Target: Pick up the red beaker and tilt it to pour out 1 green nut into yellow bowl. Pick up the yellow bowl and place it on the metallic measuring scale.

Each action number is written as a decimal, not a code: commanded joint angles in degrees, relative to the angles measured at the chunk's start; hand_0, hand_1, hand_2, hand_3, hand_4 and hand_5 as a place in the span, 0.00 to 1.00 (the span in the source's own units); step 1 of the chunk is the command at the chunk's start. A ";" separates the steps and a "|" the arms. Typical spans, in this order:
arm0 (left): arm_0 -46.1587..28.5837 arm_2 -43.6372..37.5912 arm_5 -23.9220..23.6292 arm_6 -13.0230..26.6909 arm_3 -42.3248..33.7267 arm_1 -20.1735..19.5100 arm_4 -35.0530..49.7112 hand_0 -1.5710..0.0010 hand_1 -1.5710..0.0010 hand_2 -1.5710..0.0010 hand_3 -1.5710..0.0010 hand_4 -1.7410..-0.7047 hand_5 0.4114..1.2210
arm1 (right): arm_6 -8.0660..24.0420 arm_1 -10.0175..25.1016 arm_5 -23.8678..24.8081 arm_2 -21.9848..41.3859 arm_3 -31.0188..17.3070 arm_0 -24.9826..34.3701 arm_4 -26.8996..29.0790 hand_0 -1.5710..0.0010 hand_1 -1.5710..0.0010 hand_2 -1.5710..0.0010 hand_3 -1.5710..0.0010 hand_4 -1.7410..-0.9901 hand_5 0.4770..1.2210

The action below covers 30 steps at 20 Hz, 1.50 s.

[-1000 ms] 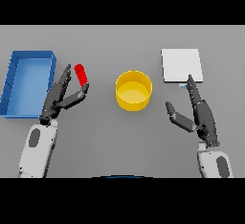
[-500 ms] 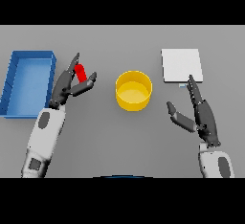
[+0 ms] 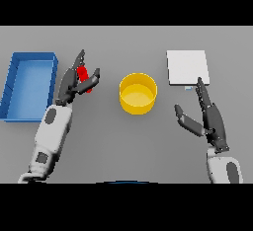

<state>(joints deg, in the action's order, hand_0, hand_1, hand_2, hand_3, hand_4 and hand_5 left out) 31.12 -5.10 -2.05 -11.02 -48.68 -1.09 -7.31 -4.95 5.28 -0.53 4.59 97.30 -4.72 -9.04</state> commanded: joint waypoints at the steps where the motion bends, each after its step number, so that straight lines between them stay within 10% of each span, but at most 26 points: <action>1: 1.01 -0.79 -0.75 -0.85 1.85 0.56 0.32 0.95 0.94 0.90 0.91 0.36 0.43 | -0.56 0.10 -0.11 -0.17 0.18 -0.16 0.28 1.00 1.00 1.00 1.00 0.66 0.23; 5: 3.09 -0.94 -6.35 -2.19 5.22 1.72 -2.20 0.52 0.50 0.46 0.44 0.21 0.73 | 0.18 -0.12 -0.18 -0.06 0.73 -0.43 0.49 1.00 1.00 1.00 1.00 0.67 0.23; 11: 3.31 0.76 -6.64 -3.57 5.49 1.62 -3.53 0.14 0.13 0.12 0.17 0.17 0.93 | -0.52 -0.32 -0.51 0.07 0.31 -0.49 0.76 1.00 1.00 1.00 1.00 0.65 0.23; 30: 4.31 7.47 0.63 4.77 -9.43 -4.44 -3.65 0.01 0.01 0.01 0.01 0.01 0.89 | -3.24 0.63 0.96 0.76 0.32 -0.63 -2.79 1.00 1.00 1.00 1.00 0.71 0.25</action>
<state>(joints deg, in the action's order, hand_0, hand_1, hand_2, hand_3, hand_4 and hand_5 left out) 35.48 2.35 -1.45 -6.24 -58.12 -5.54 -10.98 -8.27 5.90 0.42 5.37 97.62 -5.35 -11.83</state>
